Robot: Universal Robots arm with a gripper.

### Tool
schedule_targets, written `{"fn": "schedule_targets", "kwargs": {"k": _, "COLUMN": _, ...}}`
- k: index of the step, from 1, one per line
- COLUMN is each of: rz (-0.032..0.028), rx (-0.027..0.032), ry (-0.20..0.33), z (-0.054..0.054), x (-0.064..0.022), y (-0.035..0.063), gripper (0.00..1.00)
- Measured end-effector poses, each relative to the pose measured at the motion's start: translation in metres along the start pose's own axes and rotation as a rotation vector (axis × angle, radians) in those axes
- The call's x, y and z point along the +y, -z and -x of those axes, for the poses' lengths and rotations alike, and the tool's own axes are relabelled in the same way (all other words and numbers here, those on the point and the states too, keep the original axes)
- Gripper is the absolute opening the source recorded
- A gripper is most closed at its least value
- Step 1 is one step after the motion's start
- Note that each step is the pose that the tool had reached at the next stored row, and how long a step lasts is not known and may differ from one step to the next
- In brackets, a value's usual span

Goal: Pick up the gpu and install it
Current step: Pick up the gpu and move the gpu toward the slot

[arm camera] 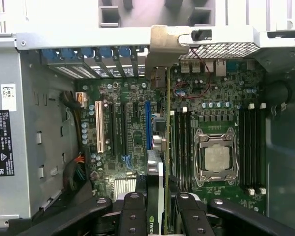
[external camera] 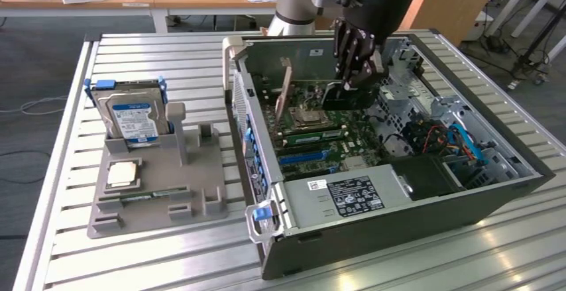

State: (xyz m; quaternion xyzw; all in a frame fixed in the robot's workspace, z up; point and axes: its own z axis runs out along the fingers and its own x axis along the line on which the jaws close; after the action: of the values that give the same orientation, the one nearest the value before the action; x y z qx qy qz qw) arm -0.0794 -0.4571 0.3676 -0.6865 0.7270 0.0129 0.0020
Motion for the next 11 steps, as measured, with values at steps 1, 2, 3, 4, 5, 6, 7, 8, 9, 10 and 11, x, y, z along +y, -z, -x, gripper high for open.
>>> {"fn": "schedule_targets", "kwargs": {"k": 1, "rz": -0.0001, "rx": 0.0, "ry": 0.0, "z": 0.0, "x": 0.0, "y": -0.0018, "gripper": 0.27}}
{"fn": "schedule_targets", "kwargs": {"k": 2, "rz": -0.0002, "rx": 0.0, "ry": 0.0, "z": 0.0, "x": -0.0001, "y": -0.0036, "gripper": 0.27}}
{"fn": "schedule_targets", "kwargs": {"k": 3, "rz": -0.0003, "rx": 0.0, "ry": 0.0, "z": 0.0, "x": -0.0001, "y": -0.0054, "gripper": 0.27}}
{"fn": "schedule_targets", "kwargs": {"k": 4, "rz": -0.0004, "rx": 0.0, "ry": 0.0, "z": 0.0, "x": -0.0001, "y": -0.0071, "gripper": 0.27}}
{"fn": "schedule_targets", "kwargs": {"k": 5, "rz": -0.0005, "rx": 0.0, "ry": 0.0, "z": 0.0, "x": -0.0002, "y": -0.0091, "gripper": 0.27}}
{"fn": "schedule_targets", "kwargs": {"k": 6, "rz": -0.0006, "rx": -0.0001, "ry": 0.0, "z": 0.0, "x": -0.0002, "y": -0.011, "gripper": 0.27}}
{"fn": "schedule_targets", "kwargs": {"k": 7, "rz": -0.0008, "rx": -0.0001, "ry": 0.0, "z": 0.0, "x": -0.0002, "y": -0.0128, "gripper": 0.27}}
{"fn": "schedule_targets", "kwargs": {"k": 8, "rz": -0.0008, "rx": 0.0, "ry": 0.0, "z": 0.0, "x": -0.0002, "y": -0.0145, "gripper": 0.27}}
{"fn": "schedule_targets", "kwargs": {"k": 9, "rz": -0.001, "rx": -0.0002, "ry": 0.0, "z": 0.0, "x": -0.0003, "y": -0.0164, "gripper": 0.27}}
{"fn": "schedule_targets", "kwargs": {"k": 10, "rz": -0.0012, "rx": -0.0001, "ry": 0.0, "z": 0.0, "x": -0.0003, "y": -0.0182, "gripper": 0.27}}
{"fn": "schedule_targets", "kwargs": {"k": 11, "rz": -0.0013, "rx": -0.0001, "ry": 0.0, "z": 0.0, "x": -0.0003, "y": -0.02, "gripper": 0.27}}
